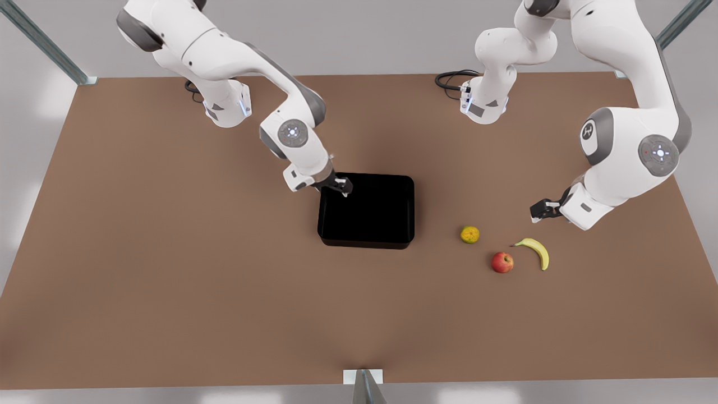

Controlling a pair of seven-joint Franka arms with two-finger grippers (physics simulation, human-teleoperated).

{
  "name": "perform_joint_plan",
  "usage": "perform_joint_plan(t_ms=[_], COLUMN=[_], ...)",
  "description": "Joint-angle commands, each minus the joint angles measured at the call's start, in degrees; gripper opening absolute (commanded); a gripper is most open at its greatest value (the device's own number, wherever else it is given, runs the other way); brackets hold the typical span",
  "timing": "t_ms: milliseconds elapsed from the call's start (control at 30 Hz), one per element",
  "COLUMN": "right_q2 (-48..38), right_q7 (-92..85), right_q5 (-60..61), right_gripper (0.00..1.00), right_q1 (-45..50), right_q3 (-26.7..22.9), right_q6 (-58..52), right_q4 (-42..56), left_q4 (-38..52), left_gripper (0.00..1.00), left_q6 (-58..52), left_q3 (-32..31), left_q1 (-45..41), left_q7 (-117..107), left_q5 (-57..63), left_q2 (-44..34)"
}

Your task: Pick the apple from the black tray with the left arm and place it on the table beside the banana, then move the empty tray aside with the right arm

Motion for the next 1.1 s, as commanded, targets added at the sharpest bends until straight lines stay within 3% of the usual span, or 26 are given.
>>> perform_joint_plan(t_ms=[0, 267, 467, 900, 1067], right_q2=[-0.04, 5.06, 3.47, 10.42, 10.15], right_q7=[-2.06, -6.36, -19.99, -19.9, -17.09], right_q5=[0.04, -3.48, -3.57, -8.58, -9.72], right_gripper=[1.0, 1.0, 1.0, 0.96, 0.98], right_q1=[-0.52, 1.15, -0.78, 0.45, 0.63], right_q3=[-0.31, -1.1, -1.63, -1.98, -3.83], right_q6=[4.43, 4.16, -0.85, -0.23, 8.38], right_q4=[-0.55, -1.51, -3.44, -5.47, -8.1], left_q4=[0.06, 0.06, 0.06, 0.06, 0.06], left_gripper=[1.0, 1.0, 1.0, 1.0, 1.0], left_q6=[-1.39, -1.39, -1.39, -1.39, -1.39], left_q3=[-0.01, -0.01, -0.01, -0.01, -0.01], left_q1=[0.1, -0.08, 0.01, 0.1, 0.1], left_q7=[7.56, 7.3, 7.56, 7.56, 7.56], left_q5=[0.36, 0.36, 0.36, 0.36, 0.36], left_q2=[0.01, 0.01, 0.01, 0.1, 0.1])
